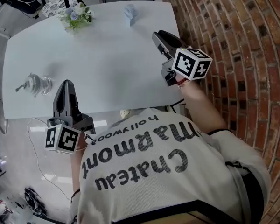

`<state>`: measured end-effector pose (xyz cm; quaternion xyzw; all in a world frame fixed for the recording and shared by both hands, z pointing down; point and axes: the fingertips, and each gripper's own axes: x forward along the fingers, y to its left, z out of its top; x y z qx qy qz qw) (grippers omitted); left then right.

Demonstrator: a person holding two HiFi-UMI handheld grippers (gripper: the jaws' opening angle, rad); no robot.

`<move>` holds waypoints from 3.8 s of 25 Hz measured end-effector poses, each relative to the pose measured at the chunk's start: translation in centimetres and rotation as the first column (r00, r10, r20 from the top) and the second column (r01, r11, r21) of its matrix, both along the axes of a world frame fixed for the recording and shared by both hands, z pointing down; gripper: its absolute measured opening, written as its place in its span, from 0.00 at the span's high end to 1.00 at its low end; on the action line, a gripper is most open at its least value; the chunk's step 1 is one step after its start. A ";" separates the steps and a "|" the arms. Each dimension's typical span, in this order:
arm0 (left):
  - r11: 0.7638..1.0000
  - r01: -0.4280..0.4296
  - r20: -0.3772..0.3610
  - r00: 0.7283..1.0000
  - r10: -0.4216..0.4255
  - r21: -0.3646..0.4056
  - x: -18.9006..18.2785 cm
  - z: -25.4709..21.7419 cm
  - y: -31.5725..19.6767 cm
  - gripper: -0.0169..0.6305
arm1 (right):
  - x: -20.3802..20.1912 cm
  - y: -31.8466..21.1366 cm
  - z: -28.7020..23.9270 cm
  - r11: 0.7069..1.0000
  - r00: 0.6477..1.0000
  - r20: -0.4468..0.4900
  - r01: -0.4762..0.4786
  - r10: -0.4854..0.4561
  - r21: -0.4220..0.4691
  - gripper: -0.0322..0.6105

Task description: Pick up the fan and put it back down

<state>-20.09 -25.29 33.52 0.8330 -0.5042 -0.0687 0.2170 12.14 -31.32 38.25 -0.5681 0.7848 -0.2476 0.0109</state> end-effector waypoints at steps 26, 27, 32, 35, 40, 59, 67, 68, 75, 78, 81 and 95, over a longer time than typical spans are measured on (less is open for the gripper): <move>0.953 0.290 0.056 0.957 -0.286 -0.092 -4.6 0.7 1.0 0.97 | -1.0 -11.9 3.6 0.987 0.979 -0.136 0.139 -0.149 -0.084 0.63; 0.951 0.293 0.054 0.956 -0.289 -0.094 -4.7 0.8 1.1 0.97 | -1.1 -12.2 3.5 0.987 0.979 -0.139 0.141 -0.151 -0.083 0.63; 0.946 0.310 0.052 0.951 -0.306 -0.095 -5.3 0.7 1.5 0.97 | -1.6 -13.4 3.2 0.985 0.974 -0.154 0.153 -0.164 -0.080 0.62; 0.943 0.320 0.054 0.947 -0.316 -0.095 -5.7 0.8 1.8 0.97 | -1.8 -14.0 3.5 0.984 0.971 -0.172 0.155 -0.168 -0.087 0.62; 0.933 0.347 0.062 0.938 -0.342 -0.095 -6.8 0.7 2.6 0.97 | -2.5 -15.2 3.7 0.982 0.966 -0.190 0.162 -0.177 -0.092 0.61; 0.885 0.454 0.084 0.891 -0.447 -0.100 -9.5 0.8 5.5 0.97 | -2.8 -18.6 6.8 0.980 0.957 -0.241 0.127 -0.162 -0.153 0.55; 0.877 0.469 0.095 0.882 -0.461 -0.102 -9.3 0.9 6.3 0.97 | -3.2 -19.3 8.4 0.978 0.950 -0.271 0.109 -0.154 -0.176 0.55; 0.875 0.472 0.095 0.881 -0.464 -0.102 -9.4 0.9 6.4 0.97 | -3.3 -19.4 8.6 0.978 0.949 -0.275 0.108 -0.155 -0.180 0.55; 0.869 0.484 0.100 0.874 -0.476 -0.099 -9.4 0.7 6.8 0.97 | -2.8 -19.7 9.2 0.977 0.945 -0.297 0.083 -0.139 -0.196 0.61; 0.870 0.483 0.100 0.875 -0.474 -0.097 -9.3 0.6 6.9 0.97 | -2.8 -19.6 9.2 0.975 0.943 -0.301 0.082 -0.143 -0.206 0.67; 0.871 0.483 0.103 0.875 -0.474 -0.095 -9.1 0.5 6.9 0.97 | -2.7 -19.4 9.2 0.971 0.943 -0.293 0.094 -0.157 -0.218 0.66; 0.901 0.424 0.108 0.904 -0.414 -0.095 -6.5 0.7 6.0 0.97 | -1.2 -14.7 9.0 0.942 0.944 -0.238 0.153 -0.228 -0.297 0.67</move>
